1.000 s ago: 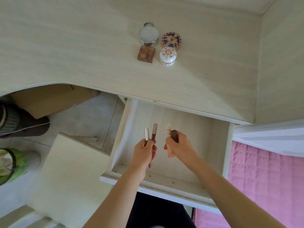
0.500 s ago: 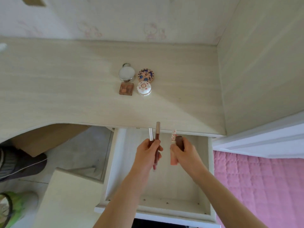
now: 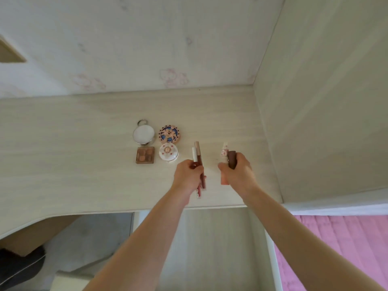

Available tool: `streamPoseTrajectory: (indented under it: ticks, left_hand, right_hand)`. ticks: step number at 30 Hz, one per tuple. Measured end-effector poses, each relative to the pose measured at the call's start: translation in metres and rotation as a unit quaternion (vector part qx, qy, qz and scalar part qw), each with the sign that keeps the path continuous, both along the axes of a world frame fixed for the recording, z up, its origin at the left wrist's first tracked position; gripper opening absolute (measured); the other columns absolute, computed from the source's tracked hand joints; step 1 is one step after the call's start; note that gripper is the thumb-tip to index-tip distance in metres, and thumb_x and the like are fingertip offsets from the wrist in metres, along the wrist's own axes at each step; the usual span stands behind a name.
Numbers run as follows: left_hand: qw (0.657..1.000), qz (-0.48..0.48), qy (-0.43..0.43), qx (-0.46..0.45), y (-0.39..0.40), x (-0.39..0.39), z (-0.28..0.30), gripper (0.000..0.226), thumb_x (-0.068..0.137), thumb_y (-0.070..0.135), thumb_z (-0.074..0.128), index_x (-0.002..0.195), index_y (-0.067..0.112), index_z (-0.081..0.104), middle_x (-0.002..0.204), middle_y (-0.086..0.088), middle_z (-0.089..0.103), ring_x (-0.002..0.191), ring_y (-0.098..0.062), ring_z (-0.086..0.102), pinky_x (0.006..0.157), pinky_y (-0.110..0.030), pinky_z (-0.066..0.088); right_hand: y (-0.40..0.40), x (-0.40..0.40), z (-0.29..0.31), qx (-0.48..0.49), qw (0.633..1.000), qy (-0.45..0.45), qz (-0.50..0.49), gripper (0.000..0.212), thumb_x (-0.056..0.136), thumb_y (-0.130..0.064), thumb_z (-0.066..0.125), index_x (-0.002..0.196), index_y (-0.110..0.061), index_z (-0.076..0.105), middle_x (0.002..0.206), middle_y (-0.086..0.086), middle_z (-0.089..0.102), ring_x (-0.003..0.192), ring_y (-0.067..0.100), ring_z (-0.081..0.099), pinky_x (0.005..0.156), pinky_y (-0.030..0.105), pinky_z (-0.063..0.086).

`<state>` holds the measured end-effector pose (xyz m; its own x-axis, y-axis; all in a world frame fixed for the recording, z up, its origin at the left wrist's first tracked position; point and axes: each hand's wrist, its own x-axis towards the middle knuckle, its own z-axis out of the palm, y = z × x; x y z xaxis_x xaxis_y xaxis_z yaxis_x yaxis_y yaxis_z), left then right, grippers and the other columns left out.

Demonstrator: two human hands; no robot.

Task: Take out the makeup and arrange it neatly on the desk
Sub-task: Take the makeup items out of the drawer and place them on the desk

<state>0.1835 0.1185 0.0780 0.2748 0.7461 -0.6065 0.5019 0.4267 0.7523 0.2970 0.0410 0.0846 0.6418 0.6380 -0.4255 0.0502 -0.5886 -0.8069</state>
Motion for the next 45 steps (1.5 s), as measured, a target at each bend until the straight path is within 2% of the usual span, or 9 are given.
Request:
streamPoseTrajectory:
  ticks: [2, 6, 10, 16, 20, 23, 30, 41, 45]
  left_hand:
    - [0.998, -0.019, 0.049, 0.043, 0.016, 0.008, -0.007, 0.009, 0.090, 0.009, 0.053, 0.093, 0.007, 0.061, 0.073, -0.007, 0.067, 0.060, -0.019, 0.064, 0.052, -0.025, 0.047]
    - [0.985, -0.064, 0.129, 0.091, 0.036, 0.018, -0.021, 0.011, 0.094, 0.012, 0.050, 0.101, 0.007, 0.057, 0.078, -0.007, 0.062, 0.056, -0.015, 0.059, 0.042, -0.022, 0.041]
    - [0.968, -0.095, 0.180, 0.148, 0.041, 0.023, -0.038, 0.012, 0.092, 0.013, 0.053, 0.100, 0.005, 0.056, 0.089, -0.015, 0.065, 0.075, -0.032, 0.066, 0.065, -0.041, 0.057]
    - [0.967, -0.091, 0.183, 0.149, 0.045, 0.027, -0.049, 0.010, 0.090, 0.014, 0.056, 0.097, 0.006, 0.055, 0.086, -0.015, 0.065, 0.073, -0.033, 0.068, 0.067, -0.046, 0.058]
    - [0.966, -0.093, 0.184, 0.158, 0.048, 0.031, -0.053, 0.015, 0.088, 0.018, 0.061, 0.098, 0.007, 0.056, 0.086, -0.014, 0.065, 0.072, -0.032, 0.067, 0.066, -0.046, 0.058]
    - [0.965, -0.095, 0.186, 0.157, 0.050, 0.033, -0.053, 0.020, 0.088, 0.020, 0.063, 0.100, 0.006, 0.056, 0.091, -0.012, 0.064, 0.079, -0.030, 0.066, 0.069, -0.041, 0.057]
    - [0.964, -0.097, 0.205, 0.142, 0.061, 0.045, -0.048, 0.019, 0.089, 0.016, 0.058, 0.102, 0.002, 0.057, 0.088, -0.011, 0.061, 0.074, -0.026, 0.059, 0.049, -0.028, 0.040]
    - [0.963, -0.105, 0.210, 0.130, 0.070, 0.048, -0.047, 0.021, 0.094, 0.018, 0.054, 0.109, 0.002, 0.057, 0.098, -0.014, 0.065, 0.085, -0.029, 0.063, 0.061, -0.033, 0.047]
    - [0.962, -0.101, 0.213, 0.138, 0.071, 0.048, -0.045, 0.020, 0.096, 0.017, 0.050, 0.105, 0.001, 0.057, 0.096, -0.014, 0.064, 0.068, -0.022, 0.053, 0.047, -0.026, 0.038]
  right_hand:
    - [0.018, 0.007, -0.002, -0.014, 1.000, 0.000, -0.003, 0.015, 0.090, -0.020, 0.057, 0.101, -0.015, 0.048, 0.078, -0.005, 0.048, 0.063, 0.007, 0.046, 0.051, 0.020, 0.036]
    - [0.047, 0.011, -0.011, -0.017, 1.000, -0.010, 0.013, 0.016, 0.088, -0.016, 0.058, 0.101, -0.012, 0.049, 0.082, -0.003, 0.048, 0.066, 0.012, 0.049, 0.049, 0.018, 0.036]
    - [0.065, 0.008, -0.025, -0.025, 0.999, -0.021, 0.032, 0.012, 0.089, -0.013, 0.055, 0.096, -0.011, 0.047, 0.080, 0.000, 0.047, 0.058, 0.009, 0.045, 0.038, 0.007, 0.035]
    - [0.075, 0.008, -0.045, -0.071, 0.995, -0.045, 0.045, 0.022, 0.089, -0.014, 0.054, 0.109, -0.005, 0.052, 0.090, 0.004, 0.053, 0.069, 0.019, 0.050, 0.046, 0.018, 0.034]
    - [0.082, 0.012, -0.052, -0.089, 0.993, -0.067, 0.042, 0.025, 0.087, -0.012, 0.056, 0.109, -0.001, 0.055, 0.096, 0.010, 0.055, 0.082, 0.024, 0.050, 0.066, 0.027, 0.034]
    - [0.087, 0.014, -0.055, -0.095, 0.991, -0.080, 0.054, 0.025, 0.087, -0.015, 0.057, 0.108, -0.002, 0.055, 0.096, 0.009, 0.055, 0.080, 0.023, 0.048, 0.066, 0.026, 0.033]
    - [0.093, 0.019, -0.055, -0.109, 0.983, -0.114, 0.091, 0.018, 0.089, -0.019, 0.057, 0.101, -0.005, 0.056, 0.087, 0.003, 0.052, 0.079, 0.022, 0.046, 0.067, 0.026, 0.031]
    - [0.097, 0.019, -0.056, -0.117, 0.980, -0.124, 0.105, 0.022, 0.086, -0.019, 0.059, 0.101, -0.003, 0.061, 0.089, 0.007, 0.059, 0.079, 0.024, 0.051, 0.068, 0.027, 0.036]
    - [0.098, 0.021, -0.056, -0.098, 0.984, -0.114, 0.095, 0.023, 0.089, -0.019, 0.059, 0.106, -0.004, 0.062, 0.103, 0.010, 0.066, 0.096, 0.028, 0.060, 0.078, 0.030, 0.043]
